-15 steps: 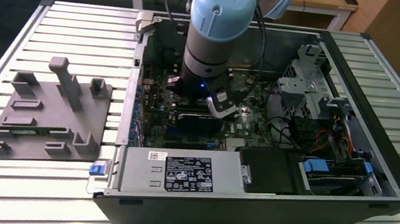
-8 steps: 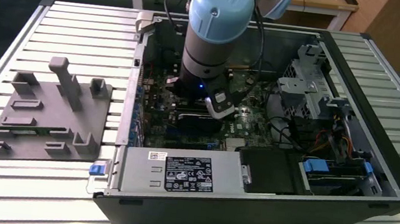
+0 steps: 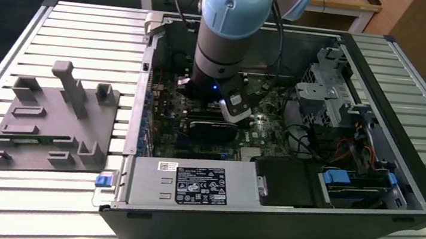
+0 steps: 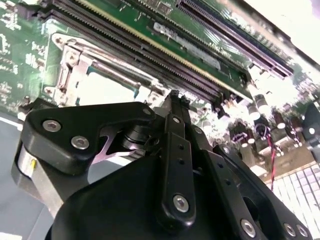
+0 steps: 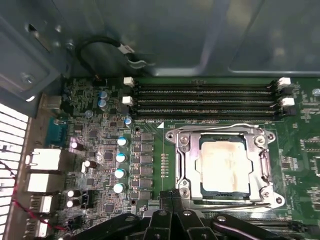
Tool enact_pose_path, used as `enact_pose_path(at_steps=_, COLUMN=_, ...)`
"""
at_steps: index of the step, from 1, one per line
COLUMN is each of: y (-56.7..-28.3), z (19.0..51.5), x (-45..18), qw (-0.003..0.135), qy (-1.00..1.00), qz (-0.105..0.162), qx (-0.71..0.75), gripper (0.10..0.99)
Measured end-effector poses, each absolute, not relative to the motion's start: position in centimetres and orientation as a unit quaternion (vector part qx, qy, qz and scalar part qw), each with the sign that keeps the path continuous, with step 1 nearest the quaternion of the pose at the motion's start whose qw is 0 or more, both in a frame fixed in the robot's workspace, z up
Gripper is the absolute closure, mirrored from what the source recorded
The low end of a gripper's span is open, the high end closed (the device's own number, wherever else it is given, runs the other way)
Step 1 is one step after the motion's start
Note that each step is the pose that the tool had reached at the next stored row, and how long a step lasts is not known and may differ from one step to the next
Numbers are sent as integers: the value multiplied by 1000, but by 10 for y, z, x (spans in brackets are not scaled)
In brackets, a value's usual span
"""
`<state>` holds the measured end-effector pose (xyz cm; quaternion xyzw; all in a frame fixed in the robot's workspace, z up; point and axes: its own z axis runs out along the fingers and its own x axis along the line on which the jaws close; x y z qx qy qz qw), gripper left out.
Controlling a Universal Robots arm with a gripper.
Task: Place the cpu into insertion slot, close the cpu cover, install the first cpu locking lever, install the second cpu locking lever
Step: 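Install the second cpu locking lever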
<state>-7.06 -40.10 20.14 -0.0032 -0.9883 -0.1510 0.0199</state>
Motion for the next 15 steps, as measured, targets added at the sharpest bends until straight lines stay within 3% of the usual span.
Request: enact_pose_path(at_steps=15, y=-400, z=242, x=-71, qw=20, qy=-988, qz=-151, qx=-3, gripper=980)
